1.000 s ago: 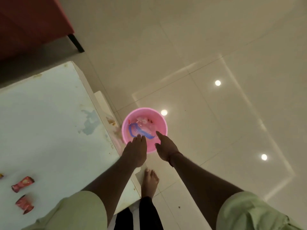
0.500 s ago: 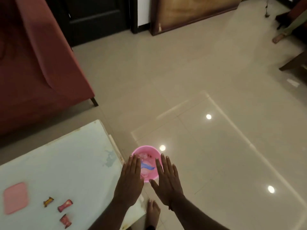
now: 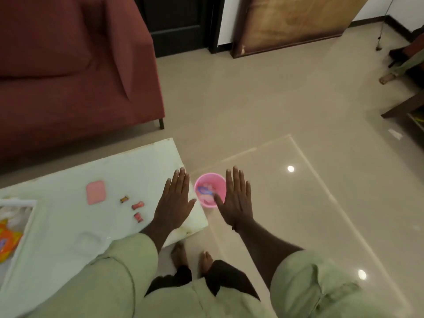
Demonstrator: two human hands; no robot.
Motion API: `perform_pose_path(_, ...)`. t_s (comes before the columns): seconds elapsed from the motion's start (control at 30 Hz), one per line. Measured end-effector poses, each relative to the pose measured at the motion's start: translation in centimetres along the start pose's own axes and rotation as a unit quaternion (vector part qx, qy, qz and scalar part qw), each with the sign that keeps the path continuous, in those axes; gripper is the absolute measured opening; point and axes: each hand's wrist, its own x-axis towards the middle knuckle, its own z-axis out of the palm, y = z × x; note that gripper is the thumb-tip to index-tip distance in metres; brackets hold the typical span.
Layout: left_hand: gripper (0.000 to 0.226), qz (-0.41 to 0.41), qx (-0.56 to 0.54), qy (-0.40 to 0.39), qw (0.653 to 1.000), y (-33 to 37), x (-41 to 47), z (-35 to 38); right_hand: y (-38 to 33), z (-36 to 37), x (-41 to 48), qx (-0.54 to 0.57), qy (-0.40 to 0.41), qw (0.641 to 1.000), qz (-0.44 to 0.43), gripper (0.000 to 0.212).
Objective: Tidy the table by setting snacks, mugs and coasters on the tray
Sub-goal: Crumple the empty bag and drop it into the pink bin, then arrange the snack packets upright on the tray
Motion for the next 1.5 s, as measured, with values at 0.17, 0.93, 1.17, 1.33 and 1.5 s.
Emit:
perform_pose_path(0.17, 0.082, -0.044, 0.004, 0.023, 0.999, -0.8, -3.3, -1.8, -1.7, -1.3, -1.4, -0.01, 0.015, 0.999, -0.048, 0.085)
perform_pose_path(0.93, 0.081, -0.322, -0.041, 0.065, 0.944, -16.5, -27.3, -3.6, -22.6, 4.3, -8.9, -0.014, 0.022, 0.957, -0.288, 0.087)
perform_pose_path(1.17, 0.083, -0.329, -0.046, 0.05, 0.942, -26.6, -39.1, -2.4, -34.3, 9.9, -15.8, -0.013, 0.01, 0.958, -0.285, 0.088)
perform_pose_path(1.33, 0.083, -0.339, -0.067, 0.045, 0.937, -32.7, -46.4, -2.1, -42.0, 13.3, -20.8, -0.011, -0.011, 0.961, -0.276, 0.088)
perform_pose_path(1.5, 0.083, -0.353, -0.088, 0.041, 0.931, -37.6, -50.1, -1.4, -47.5, 16.0, -22.7, -0.015, -0.034, 0.956, -0.292, 0.089)
